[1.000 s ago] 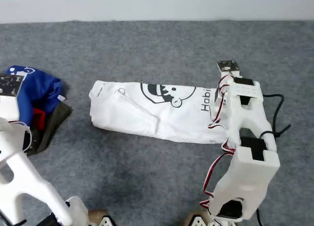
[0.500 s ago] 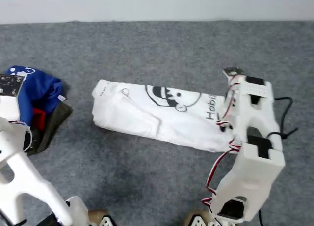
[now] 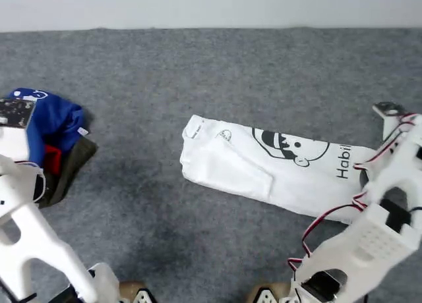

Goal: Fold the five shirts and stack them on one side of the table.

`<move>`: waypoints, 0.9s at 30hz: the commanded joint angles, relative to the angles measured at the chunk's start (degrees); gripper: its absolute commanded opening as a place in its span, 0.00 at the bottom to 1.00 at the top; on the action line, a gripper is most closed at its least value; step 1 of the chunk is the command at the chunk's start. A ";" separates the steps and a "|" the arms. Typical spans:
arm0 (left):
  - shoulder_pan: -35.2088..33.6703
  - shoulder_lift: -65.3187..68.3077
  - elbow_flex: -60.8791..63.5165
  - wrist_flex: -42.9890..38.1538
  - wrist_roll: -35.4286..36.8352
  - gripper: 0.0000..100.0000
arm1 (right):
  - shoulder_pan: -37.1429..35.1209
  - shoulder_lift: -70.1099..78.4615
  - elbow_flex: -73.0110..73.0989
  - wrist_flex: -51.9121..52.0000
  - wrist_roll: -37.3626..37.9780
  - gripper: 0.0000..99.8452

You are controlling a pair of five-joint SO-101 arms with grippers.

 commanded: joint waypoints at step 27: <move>4.75 -0.53 -0.13 -0.09 2.90 0.02 | -57.19 -13.93 -5.45 -4.00 -21.01 0.01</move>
